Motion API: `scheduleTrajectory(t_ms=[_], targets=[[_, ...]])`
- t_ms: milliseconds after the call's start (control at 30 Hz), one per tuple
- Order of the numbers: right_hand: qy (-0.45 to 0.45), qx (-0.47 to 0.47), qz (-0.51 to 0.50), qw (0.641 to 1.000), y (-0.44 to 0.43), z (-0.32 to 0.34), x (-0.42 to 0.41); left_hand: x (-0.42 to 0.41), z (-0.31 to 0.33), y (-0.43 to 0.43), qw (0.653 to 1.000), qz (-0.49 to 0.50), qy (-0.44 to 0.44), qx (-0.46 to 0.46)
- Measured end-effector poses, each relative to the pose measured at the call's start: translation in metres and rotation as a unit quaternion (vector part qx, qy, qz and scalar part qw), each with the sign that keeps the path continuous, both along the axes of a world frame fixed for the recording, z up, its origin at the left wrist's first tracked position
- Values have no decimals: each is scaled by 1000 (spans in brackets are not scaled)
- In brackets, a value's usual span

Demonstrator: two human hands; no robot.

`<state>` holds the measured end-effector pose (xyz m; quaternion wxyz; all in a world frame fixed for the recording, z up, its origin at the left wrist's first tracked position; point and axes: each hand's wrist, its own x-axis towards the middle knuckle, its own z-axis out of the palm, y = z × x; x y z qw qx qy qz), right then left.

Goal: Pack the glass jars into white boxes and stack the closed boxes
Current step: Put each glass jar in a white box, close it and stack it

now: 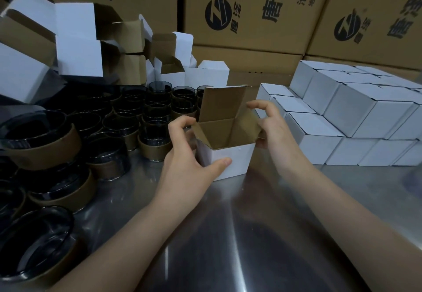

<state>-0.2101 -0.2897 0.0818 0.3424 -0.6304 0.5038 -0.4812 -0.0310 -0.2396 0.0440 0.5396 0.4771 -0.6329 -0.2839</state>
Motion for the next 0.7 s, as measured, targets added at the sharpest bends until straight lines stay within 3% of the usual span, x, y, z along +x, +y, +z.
scheduleTrajectory(t_ms=[233, 333, 433, 533, 600, 700], targets=[[-131, 95, -18, 987, -3, 5, 0, 0, -2, -2, 1000, -8, 12, 4], [-82, 72, -71, 991, 5, 8, 3, -1, -3, -2, 1000, -9, 4, 4], [45, -70, -169, 982, 18, 12, 12, -3, -5, -3, 1000, -7, -5, -2], [130, -261, -225, 930, 32, 21, 25, -4, -5, -3, 1000, -10, -21, -12], [151, -348, -206, 902, 40, 31, 36, -4, -5, -2, 999, -17, -29, -15], [193, -415, -99, 883, 49, 45, 61, -6, -4, -2, 998, -41, -48, -17]])
